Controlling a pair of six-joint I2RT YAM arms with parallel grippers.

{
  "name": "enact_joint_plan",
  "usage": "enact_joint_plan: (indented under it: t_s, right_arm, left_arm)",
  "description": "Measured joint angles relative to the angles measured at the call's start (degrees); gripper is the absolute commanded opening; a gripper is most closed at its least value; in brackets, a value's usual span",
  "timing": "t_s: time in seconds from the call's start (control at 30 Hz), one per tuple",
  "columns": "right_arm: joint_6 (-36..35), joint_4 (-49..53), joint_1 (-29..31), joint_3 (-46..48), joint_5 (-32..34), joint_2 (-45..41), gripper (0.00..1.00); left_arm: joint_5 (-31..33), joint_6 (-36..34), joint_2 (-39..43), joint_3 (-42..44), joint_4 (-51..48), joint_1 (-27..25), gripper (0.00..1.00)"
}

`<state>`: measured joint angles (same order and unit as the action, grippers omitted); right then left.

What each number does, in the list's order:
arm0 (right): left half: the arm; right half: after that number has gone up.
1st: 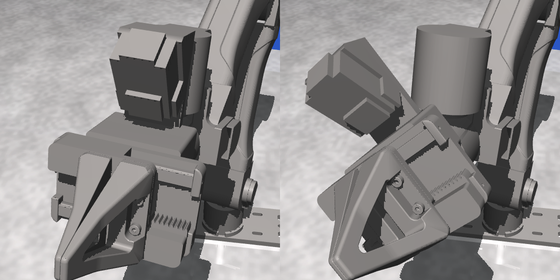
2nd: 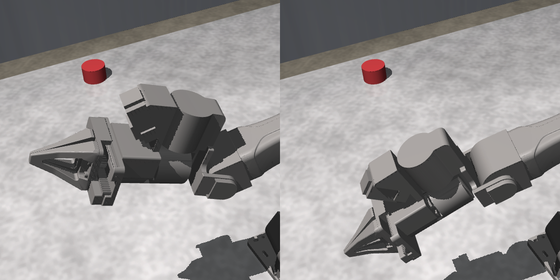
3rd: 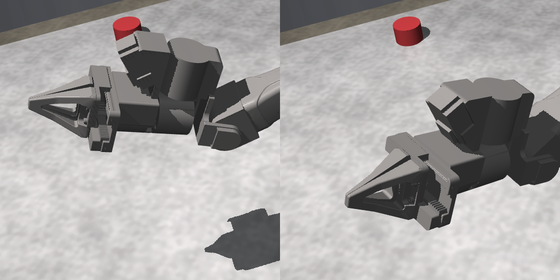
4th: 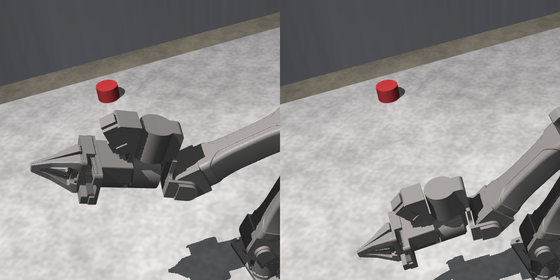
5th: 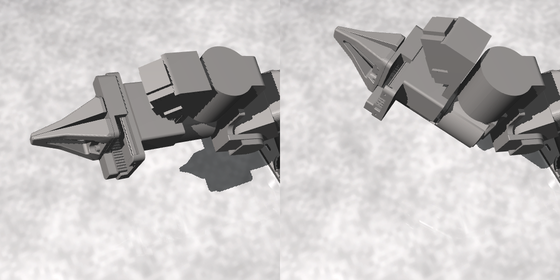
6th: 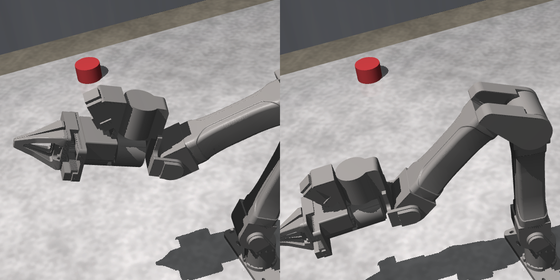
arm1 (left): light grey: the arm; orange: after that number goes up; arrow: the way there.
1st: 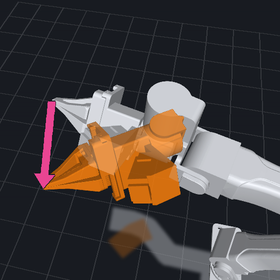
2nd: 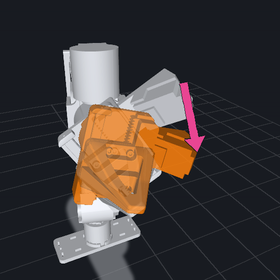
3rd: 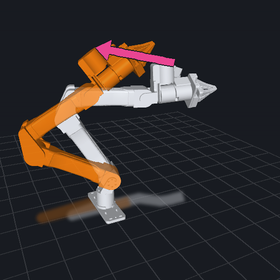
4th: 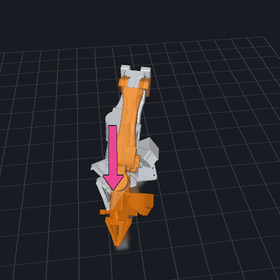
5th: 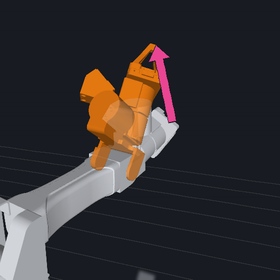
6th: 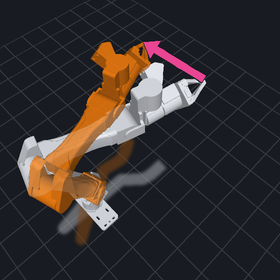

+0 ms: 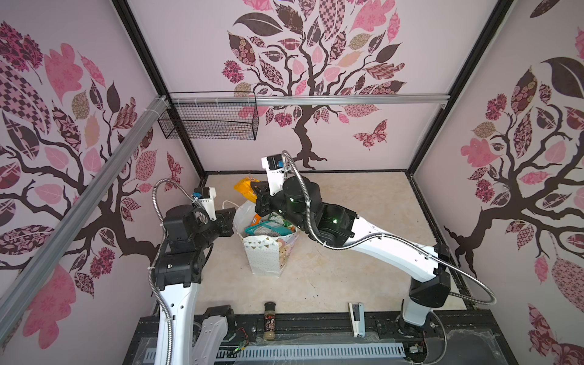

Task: Place the snacks into the paper bag
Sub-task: 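Carry the yellow mango packet with the right gripper above the bag opening, then lower the yellow packet into the bag and open the right gripper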

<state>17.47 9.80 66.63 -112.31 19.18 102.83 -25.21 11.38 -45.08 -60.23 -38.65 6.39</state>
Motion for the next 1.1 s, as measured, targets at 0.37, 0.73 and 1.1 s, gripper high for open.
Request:
enact_joint_plan:
  t_s: [0.37, 0.73, 1.1]
  right_arm:
    - [3.3, 0.26, 0.04, 4.26, -2.82, -0.02, 0.0]
    - [3.13, 0.02, -1.9, 6.36, -3.39, -0.13, 0.0]
    - [-8.57, -0.83, -1.88, 9.22, -3.96, -0.2, 0.0]
  left_arm:
    - [0.98, -0.39, 0.31, 0.0, -0.42, 0.0, 0.0]
    - [1.95, -0.46, 0.52, 0.0, -0.46, 0.0, 0.0]
    - [2.54, -0.46, 0.52, 0.0, -0.5, 0.0, 0.0]
